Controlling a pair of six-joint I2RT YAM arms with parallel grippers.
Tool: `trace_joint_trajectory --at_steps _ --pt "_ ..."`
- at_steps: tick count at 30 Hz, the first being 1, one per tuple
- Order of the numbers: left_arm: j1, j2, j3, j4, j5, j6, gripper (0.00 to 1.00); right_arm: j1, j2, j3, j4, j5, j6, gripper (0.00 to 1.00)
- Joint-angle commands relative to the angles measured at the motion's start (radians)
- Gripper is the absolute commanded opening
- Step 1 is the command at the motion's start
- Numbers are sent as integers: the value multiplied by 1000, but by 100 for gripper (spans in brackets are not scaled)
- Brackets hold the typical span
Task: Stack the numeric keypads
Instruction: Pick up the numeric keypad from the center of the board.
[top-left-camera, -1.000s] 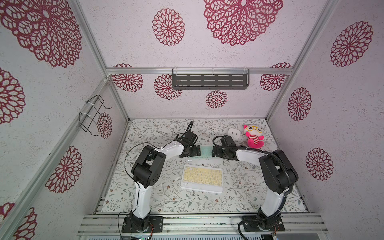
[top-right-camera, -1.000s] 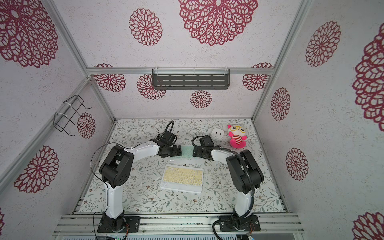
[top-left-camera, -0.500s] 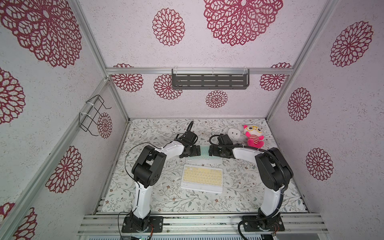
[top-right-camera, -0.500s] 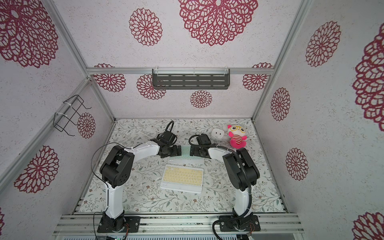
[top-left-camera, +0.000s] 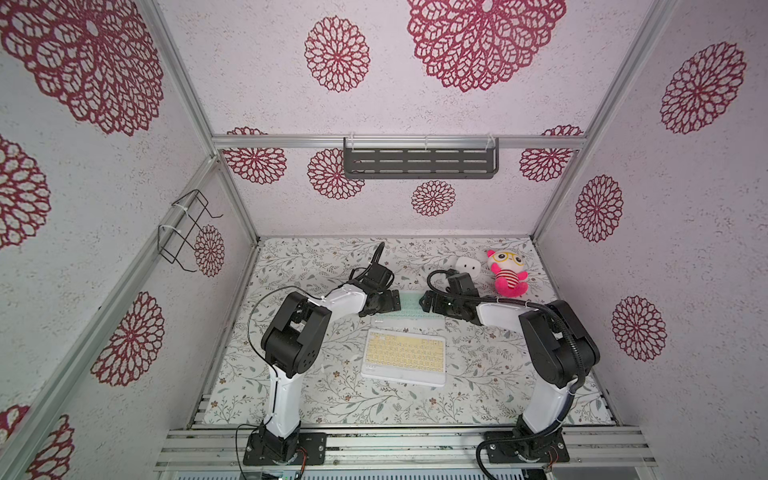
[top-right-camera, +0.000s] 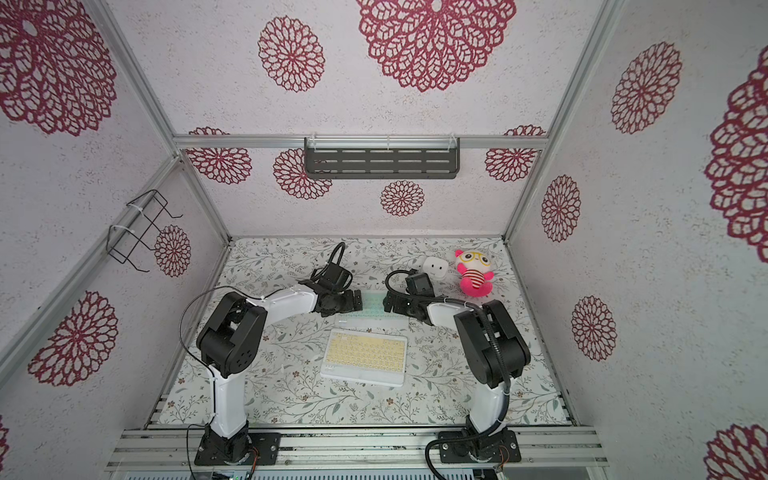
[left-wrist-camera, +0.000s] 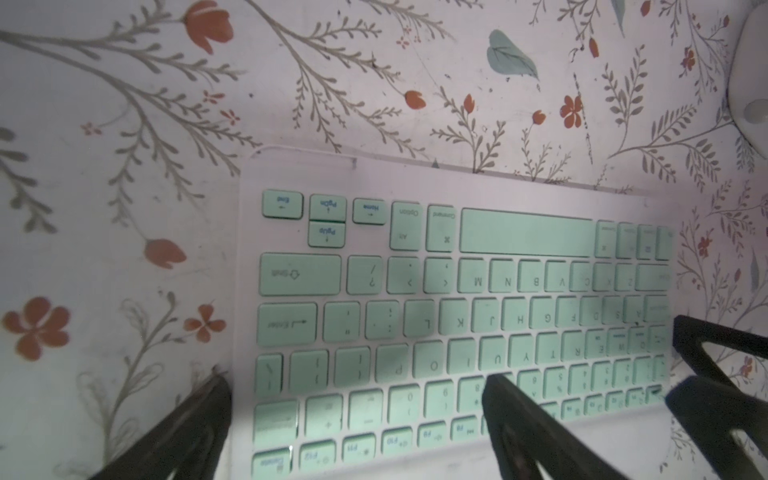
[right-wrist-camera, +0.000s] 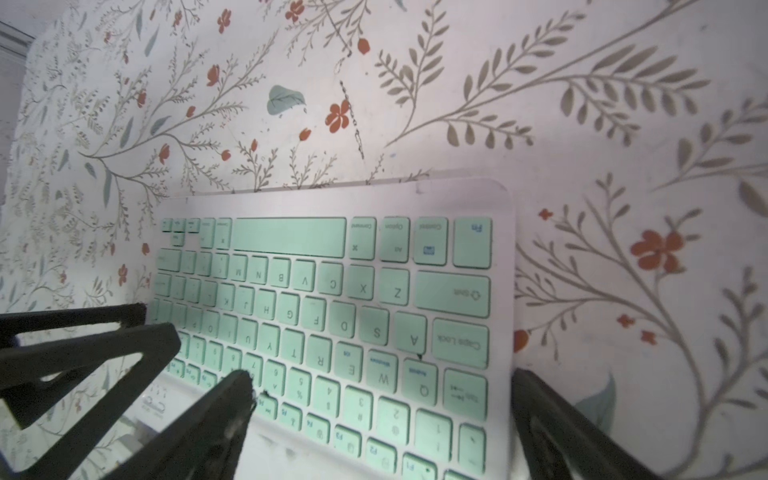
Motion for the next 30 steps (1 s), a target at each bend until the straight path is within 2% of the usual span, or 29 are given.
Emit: trace_joint_trajectory --at_steps 1,6,18,30 --pt "-38 130 -82 21 257 -62 97 55 -11 -26 133 -375 89 99" --pt "-29 128 -87 37 271 -67 98 22 -35 -104 350 -509 202 99" --pt "-16 132 -99 51 289 -63 98 -7 -7 -177 555 -618 323 99" --pt "-16 138 -104 59 303 -64 98 -67 133 -270 1027 -716 610 98"
